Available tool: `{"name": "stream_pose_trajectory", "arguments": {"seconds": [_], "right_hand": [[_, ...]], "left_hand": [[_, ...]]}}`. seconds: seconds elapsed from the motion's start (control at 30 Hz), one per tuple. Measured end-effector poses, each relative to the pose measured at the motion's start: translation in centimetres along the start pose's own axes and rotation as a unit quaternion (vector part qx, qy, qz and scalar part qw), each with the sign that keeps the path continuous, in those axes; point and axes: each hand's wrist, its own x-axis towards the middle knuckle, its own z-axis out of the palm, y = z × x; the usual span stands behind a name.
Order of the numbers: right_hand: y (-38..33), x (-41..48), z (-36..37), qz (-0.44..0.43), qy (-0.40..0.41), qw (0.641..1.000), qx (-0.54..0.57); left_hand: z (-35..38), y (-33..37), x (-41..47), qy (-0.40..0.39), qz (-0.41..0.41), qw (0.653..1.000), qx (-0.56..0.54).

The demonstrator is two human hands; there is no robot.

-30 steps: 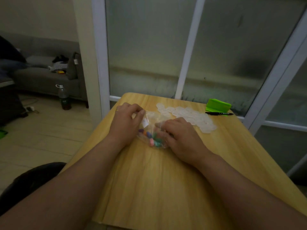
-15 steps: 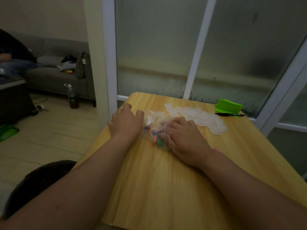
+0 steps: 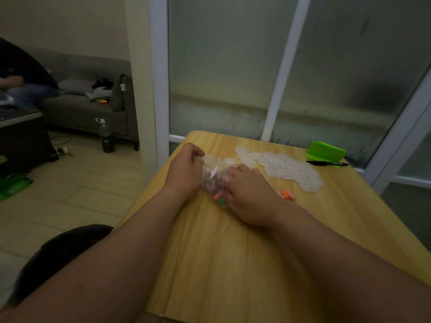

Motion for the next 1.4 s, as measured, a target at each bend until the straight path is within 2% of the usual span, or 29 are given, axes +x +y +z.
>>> {"name": "stream_pose_trajectory", "arguments": {"seconds": [0.27,0.43,0.6,0.8,0.97,1.17,1.3,1.4], "right_hand": [[-0.2,0.4,0.2,0.001,0.027,0.997,0.066],[-0.7,0.8,0.6,0.002,0.013,0.999,0.044],[-0.7,0.5,0.4,-0.004,0.032,0.995,0.094],[-0.8,0.8,0.2,0.001,-0.024,0.996,0.082],[0.1,0.0,-0.1,0.023,0.024,0.984,0.178],[0.1,-0.9,0.1,0.024,0.071,0.972,0.222],[0.3,-1.4,0.0,0.027,0.072,0.97,0.231],[-0.1,-1.3,-0.1,0.006,0.037,0.978,0.203]], "left_hand": [[-0.3,0.2,0.0,0.005,-0.006,0.999,-0.039],[-0.1,0.3,0.0,0.023,-0.023,0.998,-0.054],[0.1,0.2,0.1,0.022,-0.027,0.997,-0.061],[0.2,0.2,0.0,0.012,-0.03,0.998,-0.055],[0.2,0.0,0.0,0.024,-0.037,0.997,-0.062],[0.1,0.0,0.1,0.051,-0.046,0.996,-0.061],[0.0,-0.2,0.2,0.081,-0.067,0.992,-0.073],[0.0,-0.1,0.2,0.083,-0.063,0.992,-0.066]]}}
